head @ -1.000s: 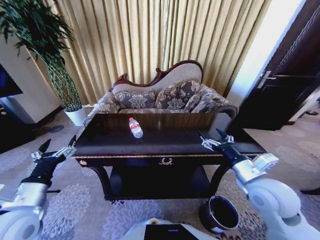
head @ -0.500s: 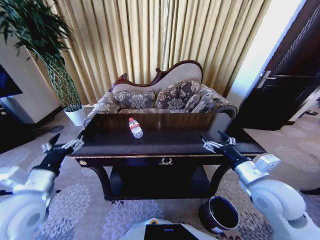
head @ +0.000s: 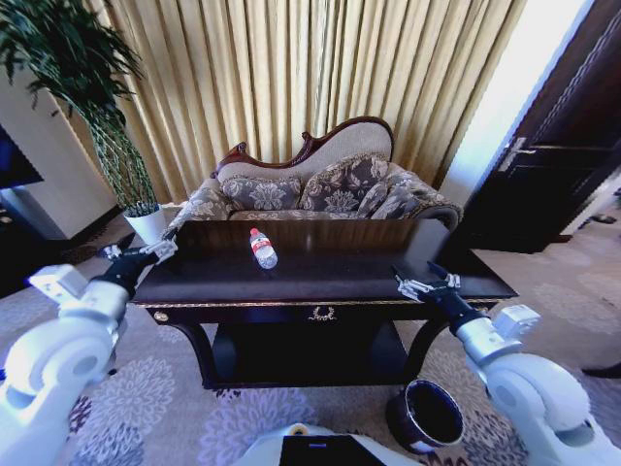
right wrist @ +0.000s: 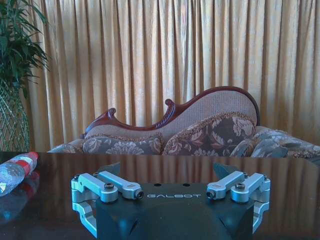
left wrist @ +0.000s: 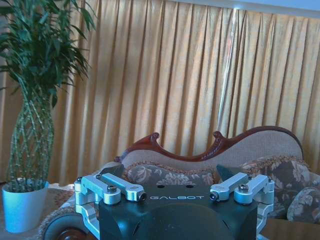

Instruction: Move to the front of the table and place the trash on the table into the trash bin.

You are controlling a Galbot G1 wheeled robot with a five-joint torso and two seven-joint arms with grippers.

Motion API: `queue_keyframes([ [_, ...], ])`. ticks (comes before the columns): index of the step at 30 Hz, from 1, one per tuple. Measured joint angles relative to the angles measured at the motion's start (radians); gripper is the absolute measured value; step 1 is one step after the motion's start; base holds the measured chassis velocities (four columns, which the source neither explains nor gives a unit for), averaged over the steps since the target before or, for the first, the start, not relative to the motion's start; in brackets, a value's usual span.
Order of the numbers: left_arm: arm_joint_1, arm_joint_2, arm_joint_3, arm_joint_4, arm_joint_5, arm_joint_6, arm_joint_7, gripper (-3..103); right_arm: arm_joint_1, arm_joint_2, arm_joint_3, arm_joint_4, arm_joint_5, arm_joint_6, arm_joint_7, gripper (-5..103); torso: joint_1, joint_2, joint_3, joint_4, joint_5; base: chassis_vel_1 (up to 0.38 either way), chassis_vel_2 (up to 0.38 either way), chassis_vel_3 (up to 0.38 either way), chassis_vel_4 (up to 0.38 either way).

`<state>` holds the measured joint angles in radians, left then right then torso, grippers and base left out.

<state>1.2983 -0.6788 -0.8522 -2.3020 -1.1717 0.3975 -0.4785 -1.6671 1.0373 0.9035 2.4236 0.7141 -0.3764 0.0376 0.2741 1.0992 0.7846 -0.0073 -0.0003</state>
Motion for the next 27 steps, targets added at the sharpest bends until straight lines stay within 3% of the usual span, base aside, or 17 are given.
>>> queue_keyframes([
  [4, -0.127, 0.054, 0.11, 0.066, -0.028, 0.001, -0.017, 100, -0.014, 0.006, 0.005, 0.004, -0.004, -0.001, 0.004, 100, 0.0, 0.0, 0.0, 0.0, -0.0001, 0.0, 0.0, 0.0, 0.0],
  [5, -0.21, 0.065, 0.187, 0.1, -0.037, 0.002, -0.035, 100, -0.019, 0.008, 0.009, 0.004, -0.005, -0.001, 0.007, 100, 0.0, 0.0, 0.0, 0.0, 0.0001, 0.0, 0.0, 0.0, 0.0],
  [10, -0.337, 0.058, 0.31, 0.145, -0.043, 0.008, -0.073, 100, -0.024, 0.012, 0.017, 0.005, -0.005, -0.001, 0.013, 100, 0.0, 0.0, 0.0, -0.0002, 0.0002, 0.0, 0.0, 0.0, 0.0],
  [12, -0.423, 0.032, 0.414, 0.17, -0.051, 0.02, -0.119, 100, -0.027, 0.018, 0.022, 0.006, -0.005, -0.001, 0.016, 100, 0.0, 0.0, 0.0, 0.0, 0.0, 0.0, 0.0, 0.0, 0.0],
  [16, -0.483, 0.004, 0.493, 0.188, -0.061, 0.025, -0.172, 100, -0.029, 0.023, 0.023, 0.006, -0.005, -0.001, 0.017, 100, 0.0, 0.0, 0.0, 0.0, 0.0001, 0.0, 0.0, 0.0, 0.0],
  [19, -0.578, -0.042, 0.632, 0.222, -0.072, 0.026, -0.267, 100, -0.029, 0.027, 0.023, 0.001, -0.006, -0.001, 0.017, 100, 0.0, 0.0, 0.0, 0.0, 0.0002, 0.0, 0.0, 0.0, 0.0],
  [27, -0.713, -0.101, 0.772, 0.285, -0.105, 0.026, -0.347, 100, -0.018, 0.022, 0.018, -0.017, -0.007, -0.001, 0.017, 100, 0.0, 0.0, 0.0, 0.0, 0.0002, 0.0, 0.0, 0.0, 0.0],
])
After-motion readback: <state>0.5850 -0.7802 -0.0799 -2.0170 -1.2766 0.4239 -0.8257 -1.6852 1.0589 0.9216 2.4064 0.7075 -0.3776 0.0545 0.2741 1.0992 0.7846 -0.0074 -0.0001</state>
